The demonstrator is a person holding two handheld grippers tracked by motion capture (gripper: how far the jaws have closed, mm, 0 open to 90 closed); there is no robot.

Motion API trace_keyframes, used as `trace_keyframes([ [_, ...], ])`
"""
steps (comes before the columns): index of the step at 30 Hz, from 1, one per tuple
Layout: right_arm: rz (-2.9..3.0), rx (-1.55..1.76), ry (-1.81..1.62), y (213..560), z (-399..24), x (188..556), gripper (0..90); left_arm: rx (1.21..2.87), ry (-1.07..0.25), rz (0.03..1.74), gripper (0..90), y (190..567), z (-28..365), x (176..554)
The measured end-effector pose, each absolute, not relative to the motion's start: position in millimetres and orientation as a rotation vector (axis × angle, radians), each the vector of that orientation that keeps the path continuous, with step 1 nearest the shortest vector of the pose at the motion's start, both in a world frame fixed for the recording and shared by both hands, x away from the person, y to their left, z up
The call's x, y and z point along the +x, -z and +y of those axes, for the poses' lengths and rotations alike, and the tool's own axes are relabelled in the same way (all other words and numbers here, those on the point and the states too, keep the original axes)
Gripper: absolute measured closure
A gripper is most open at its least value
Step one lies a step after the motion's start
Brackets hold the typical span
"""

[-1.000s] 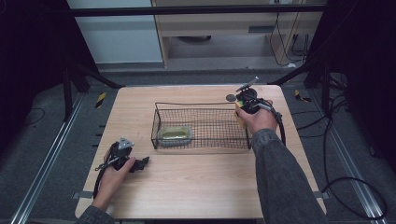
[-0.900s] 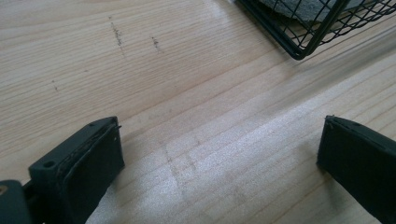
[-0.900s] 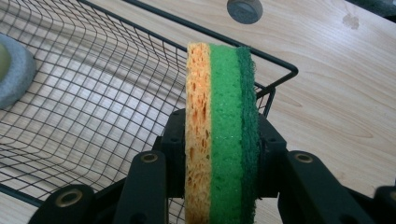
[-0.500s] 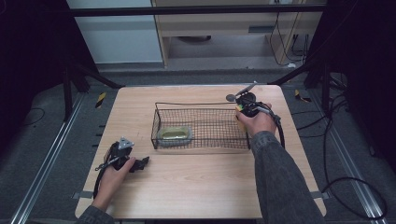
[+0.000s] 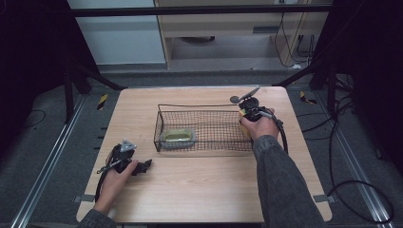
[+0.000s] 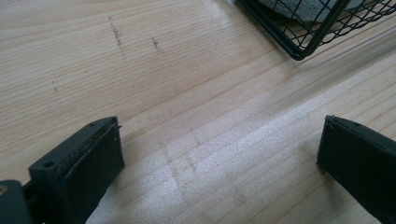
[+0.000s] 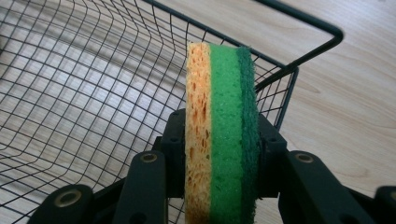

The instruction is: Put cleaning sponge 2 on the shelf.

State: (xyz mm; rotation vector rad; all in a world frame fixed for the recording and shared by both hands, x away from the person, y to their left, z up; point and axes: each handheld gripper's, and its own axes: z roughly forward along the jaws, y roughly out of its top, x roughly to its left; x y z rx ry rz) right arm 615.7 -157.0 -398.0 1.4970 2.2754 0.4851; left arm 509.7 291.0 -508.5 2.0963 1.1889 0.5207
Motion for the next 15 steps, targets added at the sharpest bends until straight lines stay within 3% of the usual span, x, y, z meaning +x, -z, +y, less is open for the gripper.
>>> trace_keyframes([
  [15,2.288,1.511,-0.469,407.6,-152.0,620.4,63.8,2.099,-0.521,1.188,0.0,508.4,290.9,509.9],
])
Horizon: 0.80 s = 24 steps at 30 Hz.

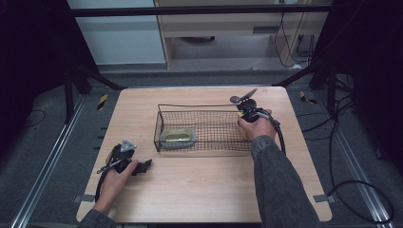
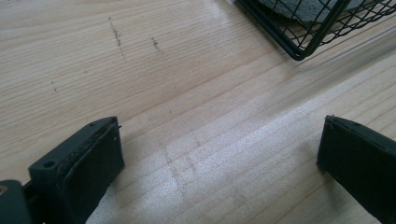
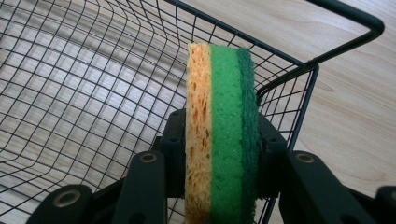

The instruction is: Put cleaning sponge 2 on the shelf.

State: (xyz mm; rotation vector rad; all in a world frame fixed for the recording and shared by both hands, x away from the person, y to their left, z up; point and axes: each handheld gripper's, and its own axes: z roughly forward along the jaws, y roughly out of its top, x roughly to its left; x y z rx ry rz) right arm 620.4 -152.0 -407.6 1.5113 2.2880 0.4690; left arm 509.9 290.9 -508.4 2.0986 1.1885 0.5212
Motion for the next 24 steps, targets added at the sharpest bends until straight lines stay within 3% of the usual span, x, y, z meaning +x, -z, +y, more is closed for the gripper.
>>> trace_keyframes([
  [15,2.293,1.517,-0.468,408.6,-150.3,620.9,62.8,2.099,-0.520,1.188,0.0,508.4,290.8,510.1],
  [24,2.298,1.516,-0.473,407.3,-148.3,619.8,55.8,2.099,-0.522,1.188,0.0,508.4,290.8,510.1],
])
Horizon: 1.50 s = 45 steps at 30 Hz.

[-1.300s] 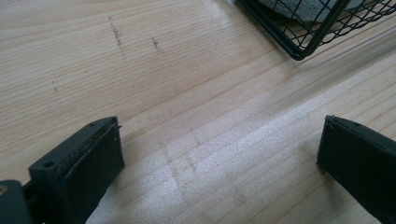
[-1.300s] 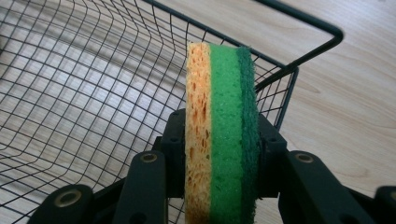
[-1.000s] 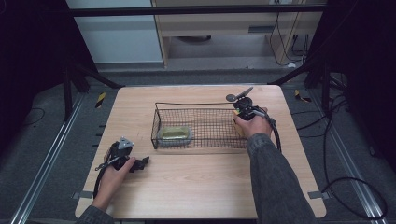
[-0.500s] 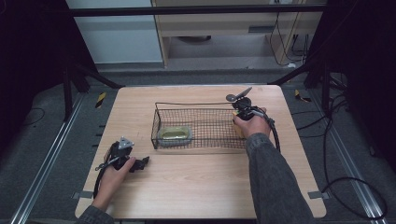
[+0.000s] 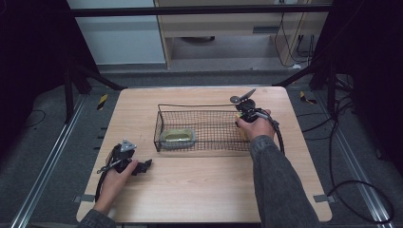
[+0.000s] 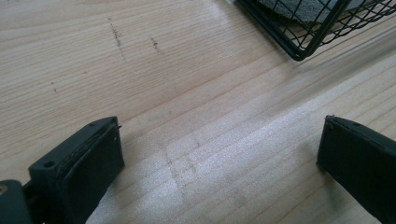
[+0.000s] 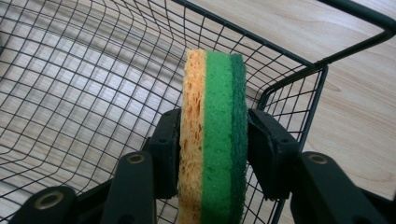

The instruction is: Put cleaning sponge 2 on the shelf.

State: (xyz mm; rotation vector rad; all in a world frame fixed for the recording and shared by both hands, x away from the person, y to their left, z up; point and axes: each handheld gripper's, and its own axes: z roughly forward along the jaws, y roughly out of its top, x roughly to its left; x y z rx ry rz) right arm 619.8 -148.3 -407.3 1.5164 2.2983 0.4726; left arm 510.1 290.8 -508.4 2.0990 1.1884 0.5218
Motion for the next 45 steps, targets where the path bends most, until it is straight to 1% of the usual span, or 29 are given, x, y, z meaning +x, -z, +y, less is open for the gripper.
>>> trace_keyframes([
  [10,2.326,1.513,-0.510,403,-137,614,47.8,2.099,-0.522,1.188,0.0,508,291,510],
  [24,2.361,1.489,-0.539,400,-124,610,45.1,2.097,-0.521,1.188,0.0,508,291,511],
  [33,2.370,1.485,-0.556,398,-122,607,39.6,2.097,-0.521,1.188,0.0,508,291,511],
  [45,2.368,1.472,-0.584,393,-119,602,36.0,2.097,-0.520,1.188,0.0,508,290,511],
])
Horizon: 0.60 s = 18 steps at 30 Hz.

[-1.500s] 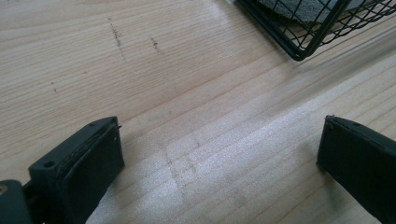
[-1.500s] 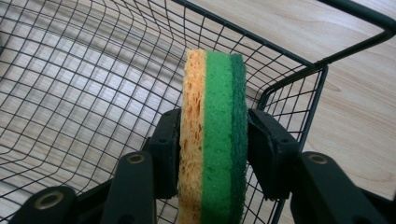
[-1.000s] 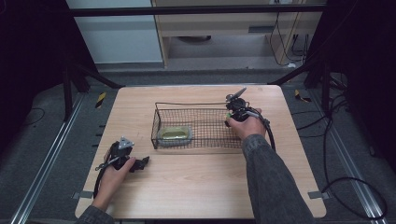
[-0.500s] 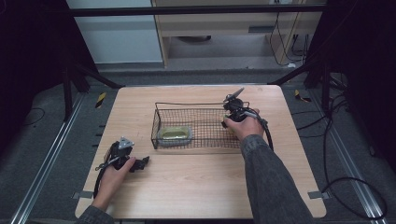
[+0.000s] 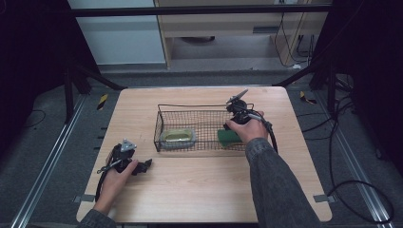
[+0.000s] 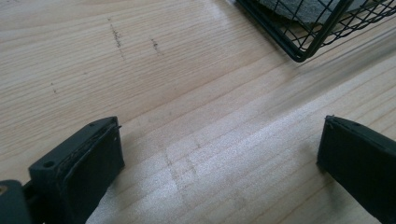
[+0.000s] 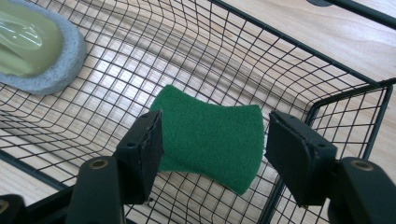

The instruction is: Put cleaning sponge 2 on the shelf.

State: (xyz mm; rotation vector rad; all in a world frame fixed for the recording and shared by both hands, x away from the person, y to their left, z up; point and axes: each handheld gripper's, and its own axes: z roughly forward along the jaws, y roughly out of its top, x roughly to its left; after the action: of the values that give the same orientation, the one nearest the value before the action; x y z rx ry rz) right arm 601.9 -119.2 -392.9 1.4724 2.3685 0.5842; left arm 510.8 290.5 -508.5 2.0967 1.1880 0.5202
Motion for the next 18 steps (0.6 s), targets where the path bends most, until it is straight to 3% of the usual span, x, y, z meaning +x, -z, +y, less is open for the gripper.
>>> trace_keyframes([
  [10,2.350,1.452,-0.638,386,-128,594,25.9,2.097,-0.520,1.187,0.0,508,291,511],
  [15,2.327,1.419,-0.706,383,-137,585,10.4,2.095,-0.519,1.190,0.0,509,290,511],
  [18,2.289,1.410,-0.774,380,-148,577,6.6,2.097,-0.518,1.189,0.0,508,290,511],
])
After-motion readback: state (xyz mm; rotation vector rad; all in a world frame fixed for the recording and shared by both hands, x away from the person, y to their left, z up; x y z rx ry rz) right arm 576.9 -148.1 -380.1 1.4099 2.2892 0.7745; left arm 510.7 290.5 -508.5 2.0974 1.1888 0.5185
